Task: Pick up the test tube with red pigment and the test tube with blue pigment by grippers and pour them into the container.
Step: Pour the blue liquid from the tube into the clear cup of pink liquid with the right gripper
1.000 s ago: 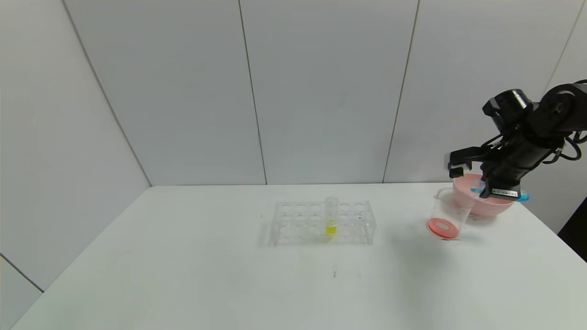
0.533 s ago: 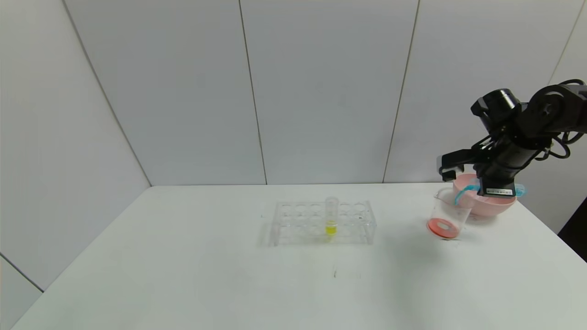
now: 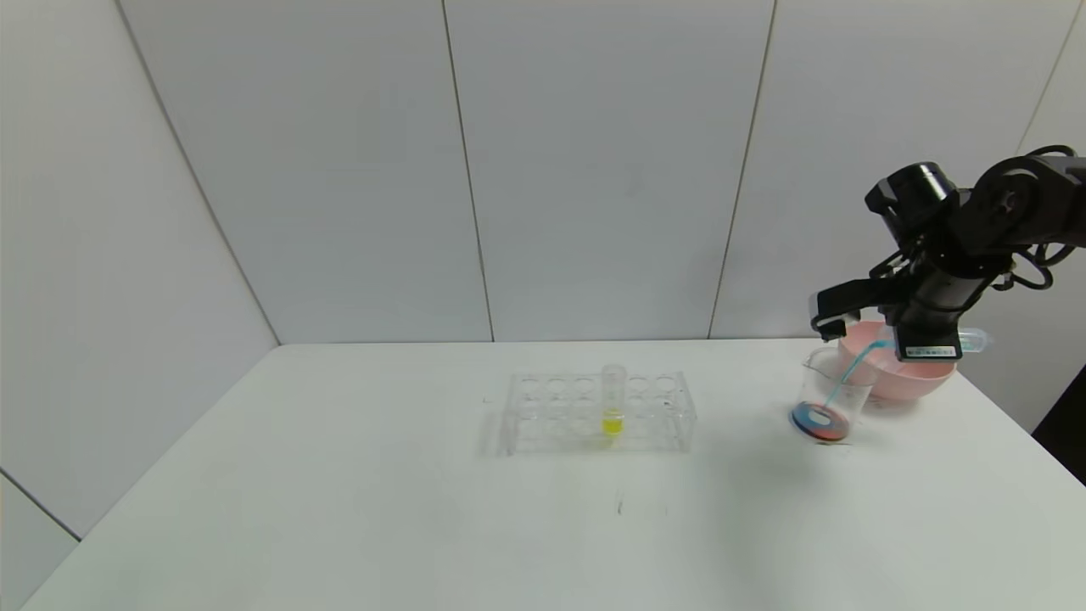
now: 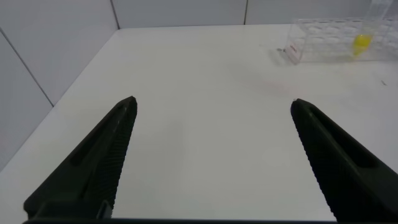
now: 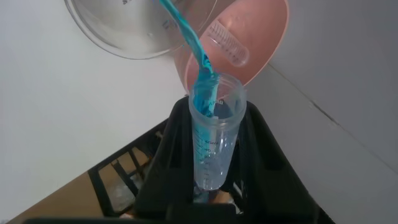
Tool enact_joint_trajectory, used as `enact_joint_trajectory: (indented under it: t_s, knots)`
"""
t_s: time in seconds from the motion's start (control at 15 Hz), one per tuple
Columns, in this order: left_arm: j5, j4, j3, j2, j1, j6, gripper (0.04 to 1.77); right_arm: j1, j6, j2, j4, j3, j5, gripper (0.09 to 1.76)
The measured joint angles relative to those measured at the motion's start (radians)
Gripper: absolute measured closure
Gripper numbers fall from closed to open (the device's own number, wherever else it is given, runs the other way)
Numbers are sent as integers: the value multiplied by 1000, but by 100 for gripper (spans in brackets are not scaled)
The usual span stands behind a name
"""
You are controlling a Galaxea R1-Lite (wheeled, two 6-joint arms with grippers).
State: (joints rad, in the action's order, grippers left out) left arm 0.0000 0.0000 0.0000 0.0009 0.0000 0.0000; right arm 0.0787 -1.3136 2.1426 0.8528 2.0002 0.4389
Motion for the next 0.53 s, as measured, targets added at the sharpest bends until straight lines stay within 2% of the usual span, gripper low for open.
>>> enact_joint_trajectory:
  t_s: [0.53]
  knots:
    - [0, 0, 0, 0, 0, 0, 5, 5, -102, 2, -67, 0, 102, 136]
